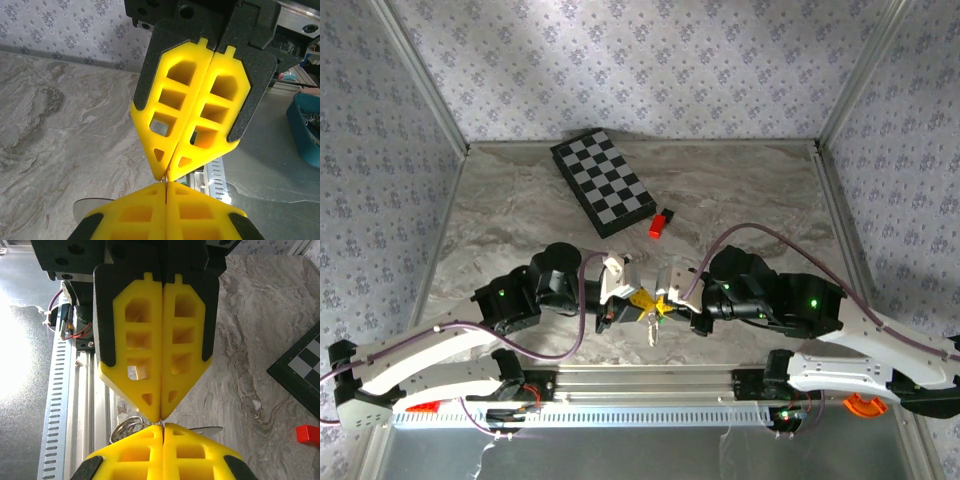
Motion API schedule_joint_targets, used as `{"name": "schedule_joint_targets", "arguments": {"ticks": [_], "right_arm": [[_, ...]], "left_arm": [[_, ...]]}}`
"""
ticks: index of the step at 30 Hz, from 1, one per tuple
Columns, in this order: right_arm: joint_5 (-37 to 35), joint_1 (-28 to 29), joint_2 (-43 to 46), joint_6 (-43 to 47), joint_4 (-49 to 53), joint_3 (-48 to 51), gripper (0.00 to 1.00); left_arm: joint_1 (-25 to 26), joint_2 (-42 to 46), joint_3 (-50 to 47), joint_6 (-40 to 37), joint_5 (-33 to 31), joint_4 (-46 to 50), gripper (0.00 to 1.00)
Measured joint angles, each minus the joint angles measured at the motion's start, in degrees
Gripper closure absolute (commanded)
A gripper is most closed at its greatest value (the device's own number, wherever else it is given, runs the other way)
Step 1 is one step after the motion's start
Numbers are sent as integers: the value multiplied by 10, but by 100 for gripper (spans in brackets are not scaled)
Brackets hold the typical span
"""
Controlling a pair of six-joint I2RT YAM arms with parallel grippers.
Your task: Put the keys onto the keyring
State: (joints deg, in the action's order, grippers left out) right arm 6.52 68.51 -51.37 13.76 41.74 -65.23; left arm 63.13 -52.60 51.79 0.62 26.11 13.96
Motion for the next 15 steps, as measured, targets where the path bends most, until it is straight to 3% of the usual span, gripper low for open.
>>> {"name": "schedule_joint_targets", "arguments": {"ticks": [8, 10, 12, 15], "right_arm": [[20, -3, 2, -13, -17, 5, 100], [26, -6, 3, -19, -24, 6, 91], [37, -11, 5, -26, -35, 10, 76], [52, -21, 14, -42, -50, 24, 64]], "left_arm": [[0, 18, -6, 1, -2, -2, 100], [0, 25, -10, 1, -2, -7, 100], [0, 32, -16, 3, -2, -17, 100], [0, 38, -22, 5, 0, -41, 100]]}}
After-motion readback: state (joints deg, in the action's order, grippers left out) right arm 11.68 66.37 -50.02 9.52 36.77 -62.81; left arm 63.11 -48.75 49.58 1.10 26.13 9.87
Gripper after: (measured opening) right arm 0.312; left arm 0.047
